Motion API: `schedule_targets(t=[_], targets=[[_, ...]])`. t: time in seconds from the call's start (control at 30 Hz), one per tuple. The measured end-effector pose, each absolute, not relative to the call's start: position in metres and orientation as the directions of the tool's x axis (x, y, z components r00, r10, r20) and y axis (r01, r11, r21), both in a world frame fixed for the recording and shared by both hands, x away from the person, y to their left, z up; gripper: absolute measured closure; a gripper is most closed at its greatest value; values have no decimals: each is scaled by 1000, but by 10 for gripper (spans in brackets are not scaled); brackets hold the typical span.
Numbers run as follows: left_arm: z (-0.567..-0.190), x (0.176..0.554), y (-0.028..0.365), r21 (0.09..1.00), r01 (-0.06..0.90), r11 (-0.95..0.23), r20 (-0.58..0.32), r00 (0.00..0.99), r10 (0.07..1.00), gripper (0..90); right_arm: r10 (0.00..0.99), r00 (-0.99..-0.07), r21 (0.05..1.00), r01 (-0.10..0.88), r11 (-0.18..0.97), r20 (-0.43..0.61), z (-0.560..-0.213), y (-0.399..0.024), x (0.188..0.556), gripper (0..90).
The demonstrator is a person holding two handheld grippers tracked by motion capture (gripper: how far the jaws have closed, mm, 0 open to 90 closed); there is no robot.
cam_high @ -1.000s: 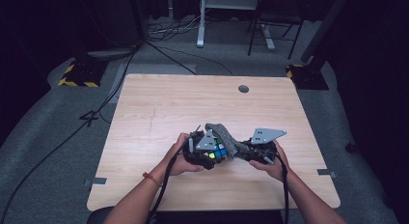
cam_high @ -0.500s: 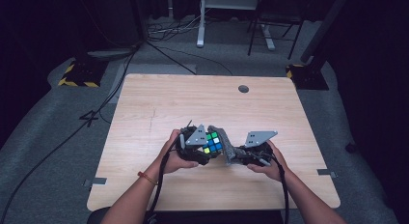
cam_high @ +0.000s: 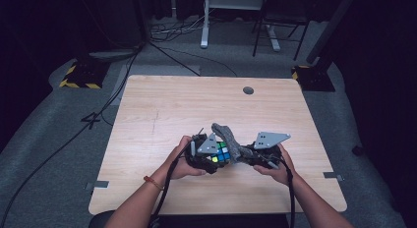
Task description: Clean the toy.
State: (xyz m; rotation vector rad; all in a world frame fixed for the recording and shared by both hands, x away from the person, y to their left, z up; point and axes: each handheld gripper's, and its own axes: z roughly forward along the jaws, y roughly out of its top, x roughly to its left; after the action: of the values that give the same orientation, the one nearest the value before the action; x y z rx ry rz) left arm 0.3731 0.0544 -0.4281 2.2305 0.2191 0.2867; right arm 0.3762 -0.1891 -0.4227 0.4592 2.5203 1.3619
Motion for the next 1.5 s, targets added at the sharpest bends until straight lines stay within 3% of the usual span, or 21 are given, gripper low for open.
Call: schedule_targets(t=[0.33, 1.13, 1.5], targets=[[-417, 377, 70, 833, 76, -548, 112, 947, 301, 332, 367, -930, 795, 204, 572, -25, -435, -186, 383, 766], [-443, 375, 43, 728, 76, -681, 146, 954, 262, 329, 328, -944, 867, 131, 481, -39, -417, -183, 367, 766], [-443, 377, 40, 746, 89, -660, 114, 959, 258, 332, 367, -929, 866, 139, 480, -54, -416, -186, 370, 764]])
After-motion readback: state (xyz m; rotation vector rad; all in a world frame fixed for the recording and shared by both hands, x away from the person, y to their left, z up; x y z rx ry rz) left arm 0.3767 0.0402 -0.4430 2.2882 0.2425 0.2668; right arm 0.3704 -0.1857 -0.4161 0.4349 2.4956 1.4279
